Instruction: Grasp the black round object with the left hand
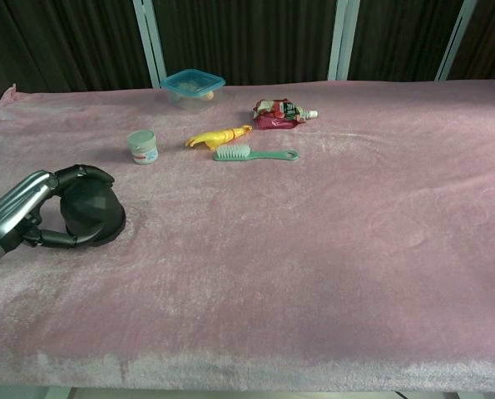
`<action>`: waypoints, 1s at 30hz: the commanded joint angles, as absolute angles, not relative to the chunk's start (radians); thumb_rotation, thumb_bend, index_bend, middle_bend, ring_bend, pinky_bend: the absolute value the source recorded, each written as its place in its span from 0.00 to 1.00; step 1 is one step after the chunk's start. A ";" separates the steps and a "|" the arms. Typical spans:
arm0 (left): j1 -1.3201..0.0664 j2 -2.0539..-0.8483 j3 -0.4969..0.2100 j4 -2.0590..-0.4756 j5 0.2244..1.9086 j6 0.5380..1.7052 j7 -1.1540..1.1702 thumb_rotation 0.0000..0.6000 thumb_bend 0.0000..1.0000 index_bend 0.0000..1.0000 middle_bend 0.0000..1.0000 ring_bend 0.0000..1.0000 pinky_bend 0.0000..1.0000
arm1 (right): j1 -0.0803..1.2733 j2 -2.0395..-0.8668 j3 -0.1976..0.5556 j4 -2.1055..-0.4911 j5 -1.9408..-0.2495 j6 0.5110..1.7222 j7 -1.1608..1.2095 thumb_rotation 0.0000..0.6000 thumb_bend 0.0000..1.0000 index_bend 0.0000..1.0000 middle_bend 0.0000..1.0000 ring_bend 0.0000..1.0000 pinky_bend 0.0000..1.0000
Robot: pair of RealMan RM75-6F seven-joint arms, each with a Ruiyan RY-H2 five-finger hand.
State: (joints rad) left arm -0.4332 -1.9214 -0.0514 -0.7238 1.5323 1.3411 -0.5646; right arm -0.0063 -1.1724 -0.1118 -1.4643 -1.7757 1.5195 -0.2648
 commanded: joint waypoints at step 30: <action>-0.430 -1.735 -0.036 -1.004 1.513 1.243 -0.462 1.00 0.36 0.16 0.00 0.00 0.22 | -0.003 -1.173 -0.114 -1.475 -1.770 1.504 -0.280 1.00 0.10 0.00 0.00 0.00 0.10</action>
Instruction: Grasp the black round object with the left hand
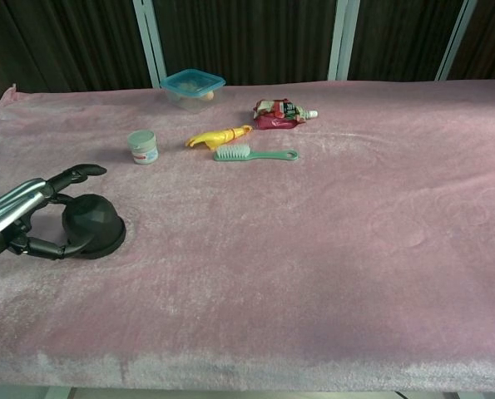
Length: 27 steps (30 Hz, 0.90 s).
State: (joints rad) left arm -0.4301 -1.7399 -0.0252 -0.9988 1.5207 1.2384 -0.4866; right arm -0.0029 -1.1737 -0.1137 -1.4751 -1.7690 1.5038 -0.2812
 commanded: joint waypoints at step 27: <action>-0.409 -1.792 -0.055 -0.912 1.552 1.382 -0.367 1.00 0.36 0.37 0.37 0.46 0.57 | -0.001 -1.171 -0.114 -1.479 -1.767 1.501 -0.281 1.00 0.10 0.00 0.00 0.00 0.10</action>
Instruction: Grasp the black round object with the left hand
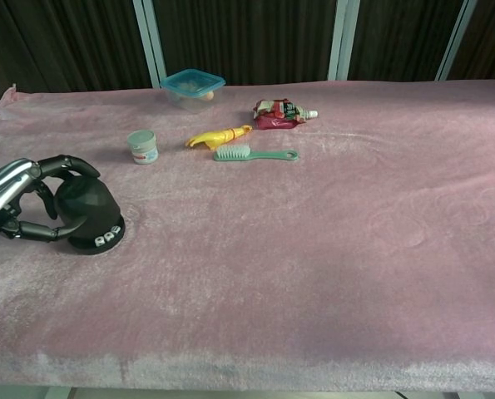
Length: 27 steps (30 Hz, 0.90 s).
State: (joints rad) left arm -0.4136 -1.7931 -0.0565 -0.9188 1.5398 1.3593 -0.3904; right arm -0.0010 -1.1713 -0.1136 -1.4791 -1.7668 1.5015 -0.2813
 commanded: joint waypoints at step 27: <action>-0.392 -1.649 -0.107 -0.983 1.387 1.233 -0.008 1.00 0.35 0.30 0.15 0.14 0.28 | 0.001 -1.168 -0.110 -1.491 -1.757 1.495 -0.287 1.00 0.10 0.00 0.00 0.00 0.10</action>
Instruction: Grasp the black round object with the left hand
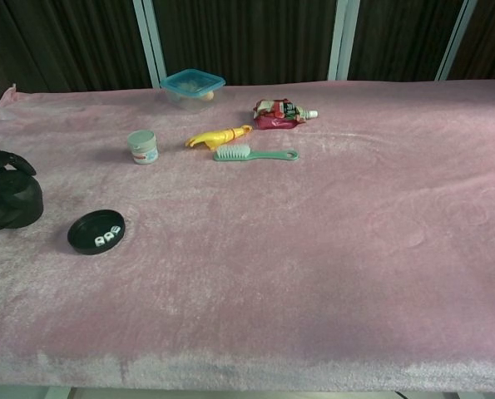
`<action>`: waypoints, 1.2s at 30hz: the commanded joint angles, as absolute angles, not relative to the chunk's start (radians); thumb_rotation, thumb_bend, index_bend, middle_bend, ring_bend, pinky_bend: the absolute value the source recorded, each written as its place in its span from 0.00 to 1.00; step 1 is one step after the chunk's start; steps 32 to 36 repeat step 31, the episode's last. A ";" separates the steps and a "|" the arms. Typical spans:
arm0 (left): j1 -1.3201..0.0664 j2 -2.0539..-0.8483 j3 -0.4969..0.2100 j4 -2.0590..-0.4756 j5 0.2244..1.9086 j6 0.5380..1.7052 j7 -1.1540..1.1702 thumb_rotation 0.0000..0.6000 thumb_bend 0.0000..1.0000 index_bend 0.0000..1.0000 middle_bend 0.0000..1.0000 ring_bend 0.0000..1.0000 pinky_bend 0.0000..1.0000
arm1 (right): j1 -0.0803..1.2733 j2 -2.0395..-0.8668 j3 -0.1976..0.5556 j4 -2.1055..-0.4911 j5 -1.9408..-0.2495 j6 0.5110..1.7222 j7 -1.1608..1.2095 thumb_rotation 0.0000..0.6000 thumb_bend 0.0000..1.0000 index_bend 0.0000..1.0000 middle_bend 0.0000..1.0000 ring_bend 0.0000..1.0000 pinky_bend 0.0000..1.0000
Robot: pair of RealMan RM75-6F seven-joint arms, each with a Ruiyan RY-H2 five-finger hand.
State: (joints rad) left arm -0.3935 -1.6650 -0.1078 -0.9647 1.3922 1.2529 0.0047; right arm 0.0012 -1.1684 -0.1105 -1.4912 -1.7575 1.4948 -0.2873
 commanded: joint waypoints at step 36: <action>-0.170 -1.254 0.069 -1.464 1.653 1.587 0.084 1.00 0.35 0.31 0.12 0.12 0.19 | -0.013 -1.179 -0.111 -1.464 -1.780 1.542 -0.257 1.00 0.10 0.00 0.00 0.00 0.10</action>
